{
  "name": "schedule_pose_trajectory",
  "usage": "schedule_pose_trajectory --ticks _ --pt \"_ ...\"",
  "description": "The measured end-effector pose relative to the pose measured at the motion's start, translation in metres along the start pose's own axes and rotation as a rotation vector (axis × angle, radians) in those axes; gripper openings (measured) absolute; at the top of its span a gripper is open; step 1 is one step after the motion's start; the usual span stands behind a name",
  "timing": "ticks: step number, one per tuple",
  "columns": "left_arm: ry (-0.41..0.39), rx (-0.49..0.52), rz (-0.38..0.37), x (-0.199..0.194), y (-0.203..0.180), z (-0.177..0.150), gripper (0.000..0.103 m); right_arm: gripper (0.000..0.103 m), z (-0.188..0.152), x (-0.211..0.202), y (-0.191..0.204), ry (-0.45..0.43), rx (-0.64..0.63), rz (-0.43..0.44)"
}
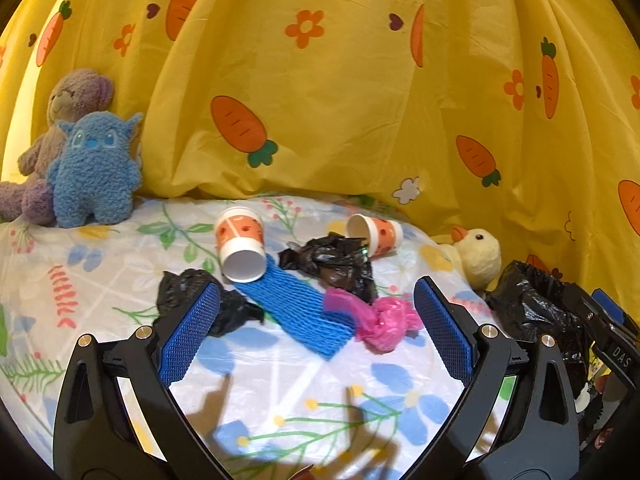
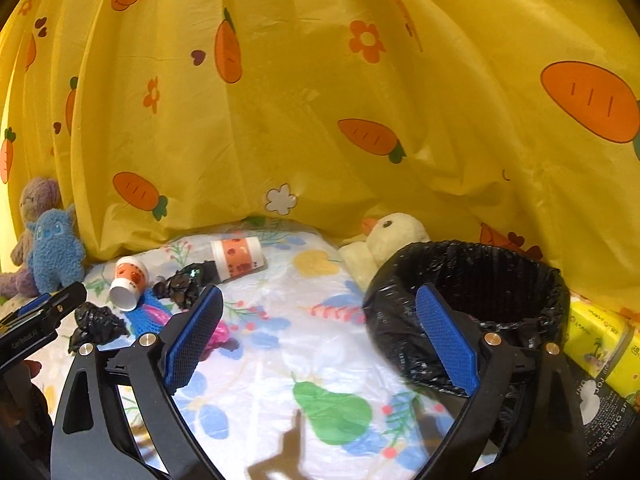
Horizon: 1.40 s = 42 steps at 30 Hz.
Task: Collect trash
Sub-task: 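Move both tools back over the remaining trash on the table, then grasp the black plastic bag with the left gripper while the right grasps the pink bag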
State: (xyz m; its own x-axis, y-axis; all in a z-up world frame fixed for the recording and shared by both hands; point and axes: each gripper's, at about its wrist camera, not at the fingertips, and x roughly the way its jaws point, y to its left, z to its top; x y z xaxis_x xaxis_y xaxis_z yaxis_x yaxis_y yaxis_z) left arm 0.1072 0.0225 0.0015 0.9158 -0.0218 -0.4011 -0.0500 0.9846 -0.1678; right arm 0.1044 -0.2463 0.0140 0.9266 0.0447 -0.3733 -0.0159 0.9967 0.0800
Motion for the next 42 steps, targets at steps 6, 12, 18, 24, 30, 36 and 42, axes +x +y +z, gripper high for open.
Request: schedule_pose_trajectory --ticks 6,12,18,24,30,36,42 --pt "-0.018 -0.037 0.076 -0.008 0.04 0.006 0.096 0.093 -0.005 0.014 0.045 0.035 -0.055 0.055" --pt "-0.027 -0.056 0.115 -0.007 0.064 0.012 0.096 0.093 -0.012 0.036 0.078 0.07 -0.095 0.081" --pt "-0.021 -0.03 0.146 0.003 0.071 0.017 0.096 0.093 -0.017 0.072 0.099 0.129 -0.11 0.071" --pt "-0.008 -0.01 0.143 0.02 0.072 0.021 0.096 0.092 -0.016 0.096 0.111 0.151 -0.115 0.065" --pt "0.015 -0.001 0.138 0.04 0.075 0.017 0.096 0.09 -0.023 0.118 0.116 0.212 -0.121 0.073" --pt "0.035 -0.027 0.132 0.05 0.087 0.009 0.096 0.086 -0.025 0.131 0.116 0.279 -0.112 0.087" --pt "0.055 -0.049 0.126 0.055 0.097 0.006 0.096 0.07 -0.029 0.145 0.118 0.357 -0.125 0.102"
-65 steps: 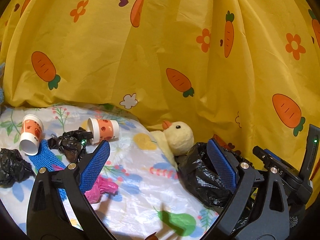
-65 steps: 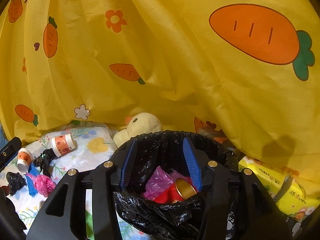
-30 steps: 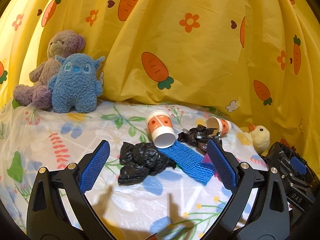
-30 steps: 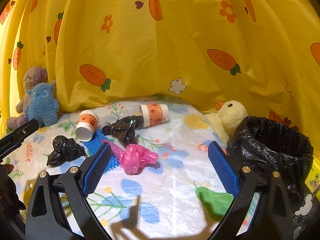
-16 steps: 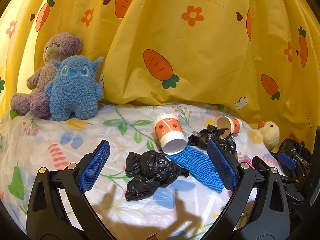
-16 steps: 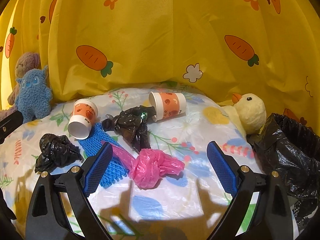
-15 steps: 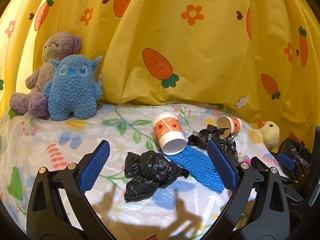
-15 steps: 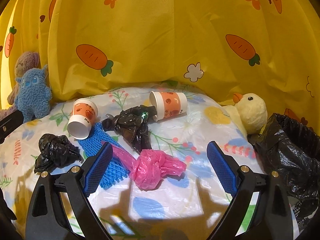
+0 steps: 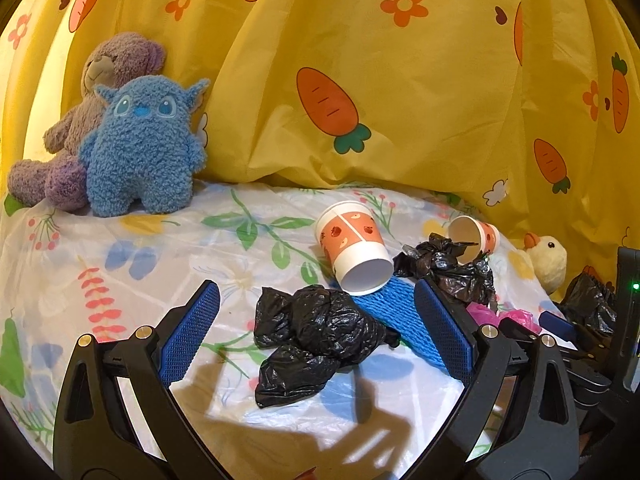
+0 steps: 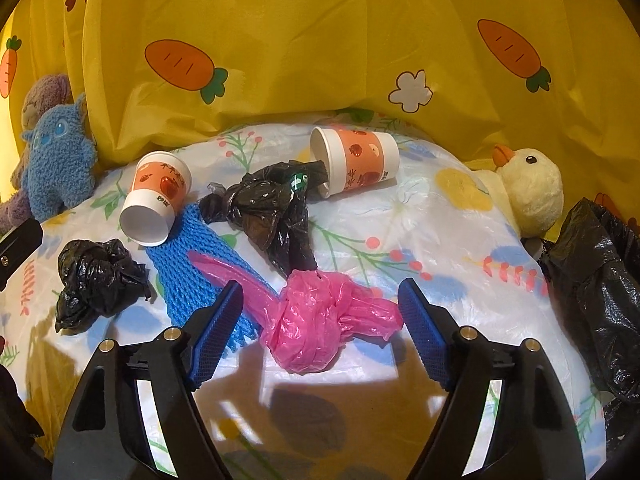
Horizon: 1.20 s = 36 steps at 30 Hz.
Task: Collect trash
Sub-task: 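Grasp the black plastic bag with the left gripper while the right grasps the pink bag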
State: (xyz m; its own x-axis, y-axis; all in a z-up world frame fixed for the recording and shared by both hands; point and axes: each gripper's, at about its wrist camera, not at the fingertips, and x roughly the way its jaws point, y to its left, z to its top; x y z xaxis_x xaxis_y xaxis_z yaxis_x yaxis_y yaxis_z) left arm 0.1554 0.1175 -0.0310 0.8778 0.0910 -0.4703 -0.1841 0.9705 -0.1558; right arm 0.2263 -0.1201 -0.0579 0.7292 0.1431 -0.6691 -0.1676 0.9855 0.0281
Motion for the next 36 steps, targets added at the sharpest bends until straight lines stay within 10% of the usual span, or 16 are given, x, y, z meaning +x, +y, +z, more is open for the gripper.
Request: schedule_pose_trajectory --ticks 9,15,26,36 --pt "0.052 0.054 -0.024 0.011 -0.008 -0.006 0.096 0.031 0.0 0.007 -0.002 0.034 0.002 0.029" --pt "0.101 0.037 -0.052 0.02 -0.005 -0.007 0.095 0.029 -0.001 -0.009 -0.003 -0.048 0.01 0.037" --pt "0.231 -0.001 -0.114 0.044 0.0 -0.011 0.041 0.029 -0.003 -0.032 0.0 -0.177 -0.01 0.03" --pt "0.168 0.004 -0.131 0.028 -0.002 -0.01 0.023 0.028 -0.008 -0.047 -0.007 -0.225 0.023 0.042"
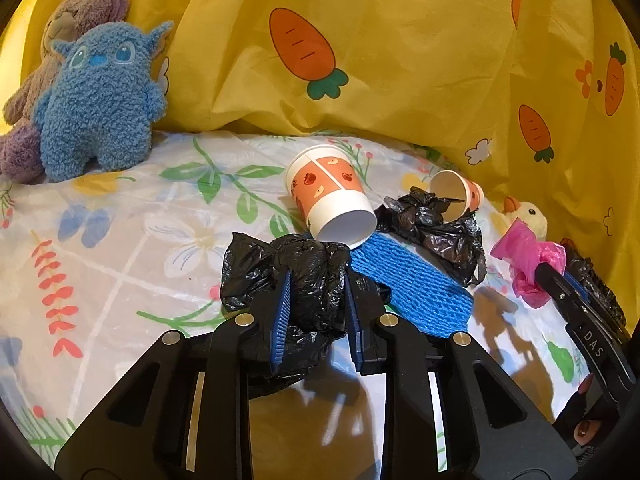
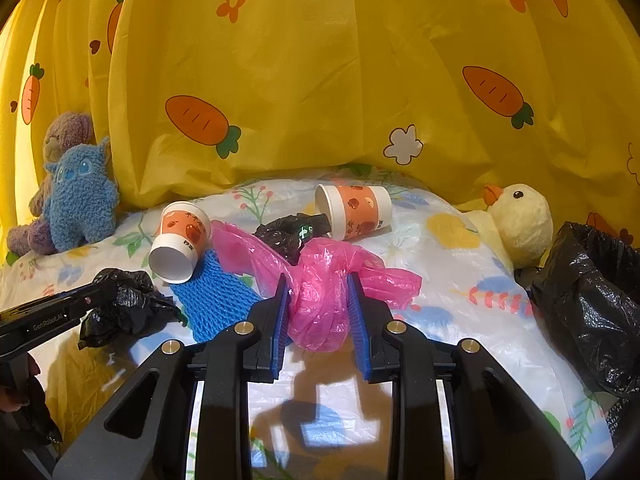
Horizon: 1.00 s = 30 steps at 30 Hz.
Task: Collect trash
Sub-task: 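Grasp the black plastic bag with the left gripper while the right grasps the pink bag, then carry the black bag and pink bag into the bin and open both grippers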
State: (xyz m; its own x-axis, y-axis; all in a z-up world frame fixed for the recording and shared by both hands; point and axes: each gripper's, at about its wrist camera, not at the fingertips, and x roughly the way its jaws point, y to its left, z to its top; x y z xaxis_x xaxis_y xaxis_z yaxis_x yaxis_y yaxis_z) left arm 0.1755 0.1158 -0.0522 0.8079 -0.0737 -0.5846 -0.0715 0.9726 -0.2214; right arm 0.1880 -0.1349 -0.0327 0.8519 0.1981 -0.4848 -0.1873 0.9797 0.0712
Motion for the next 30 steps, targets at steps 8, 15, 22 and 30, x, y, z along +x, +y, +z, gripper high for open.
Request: schedule_pose_trajectory --ticks 8,15,22,30 --pt "-0.125 0.058 -0.056 -0.058 -0.038 0.008 0.022 0.028 0.003 -0.042 -0.016 -0.056 0.02 0.009" --pt "-0.157 0.122 -0.087 -0.079 -0.085 0.003 0.022 0.028 0.0 -0.083 -0.036 -0.093 0.016 -0.012" --pt "-0.155 0.209 -0.172 -0.079 -0.147 -0.007 0.022 0.028 0.0 -0.106 -0.072 -0.115 0.039 -0.075" --pt "-0.132 0.258 -0.274 -0.063 -0.215 -0.013 0.022 0.028 0.0 -0.121 -0.118 -0.14 0.061 -0.173"
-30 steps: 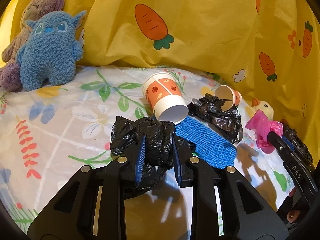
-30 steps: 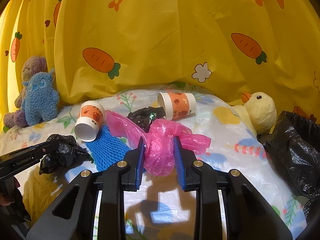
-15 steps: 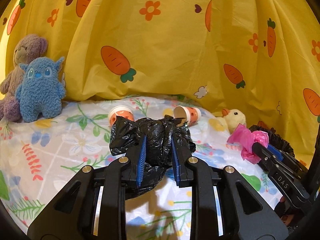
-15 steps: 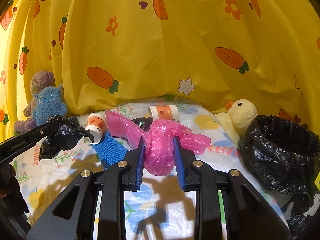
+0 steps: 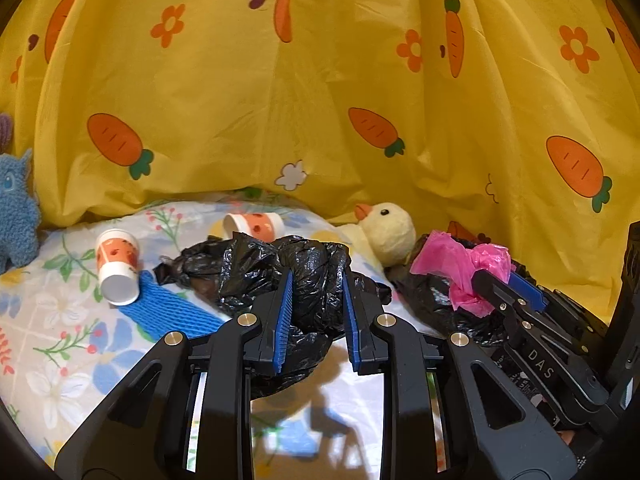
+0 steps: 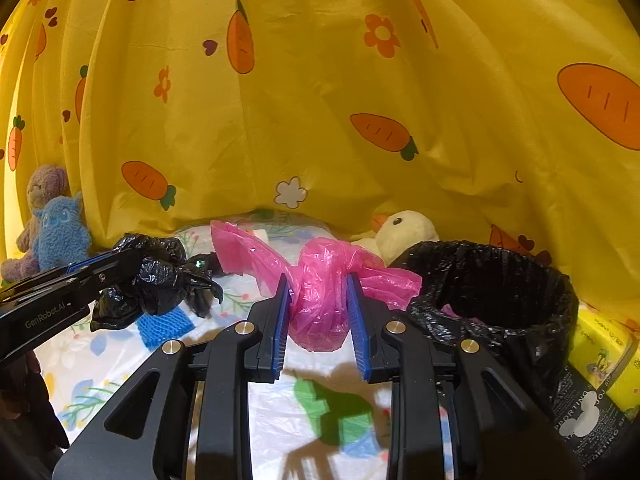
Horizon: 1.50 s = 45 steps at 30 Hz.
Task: Collect trash
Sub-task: 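Carry the black bag and pink bag into the bin and open both grippers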
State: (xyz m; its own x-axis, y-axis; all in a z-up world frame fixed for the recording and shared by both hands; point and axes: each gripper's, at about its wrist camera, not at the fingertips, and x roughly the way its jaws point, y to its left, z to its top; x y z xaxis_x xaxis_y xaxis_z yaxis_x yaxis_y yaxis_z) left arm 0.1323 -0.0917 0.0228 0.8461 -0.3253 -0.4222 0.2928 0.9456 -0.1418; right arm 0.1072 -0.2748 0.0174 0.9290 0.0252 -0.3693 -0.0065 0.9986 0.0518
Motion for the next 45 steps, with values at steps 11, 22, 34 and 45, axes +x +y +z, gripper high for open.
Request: schedule_pose_trajectory --ticks 11,22,34,45 --pt "-0.008 0.086 -0.137 0.045 -0.086 0.02 0.022 0.028 0.014 0.002 -0.08 -0.014 0.069 -0.167" --pt "-0.009 0.118 -0.224 0.087 -0.132 0.03 0.022 0.028 0.017 0.016 -0.122 0.0 0.104 -0.26" --pt "0.026 0.135 -0.256 0.125 -0.149 0.027 0.023 0.028 0.02 0.031 -0.127 0.006 0.106 -0.269" --pt "0.057 0.142 -0.285 0.147 -0.157 0.021 0.023 0.029 0.021 0.043 -0.136 0.034 0.113 -0.265"
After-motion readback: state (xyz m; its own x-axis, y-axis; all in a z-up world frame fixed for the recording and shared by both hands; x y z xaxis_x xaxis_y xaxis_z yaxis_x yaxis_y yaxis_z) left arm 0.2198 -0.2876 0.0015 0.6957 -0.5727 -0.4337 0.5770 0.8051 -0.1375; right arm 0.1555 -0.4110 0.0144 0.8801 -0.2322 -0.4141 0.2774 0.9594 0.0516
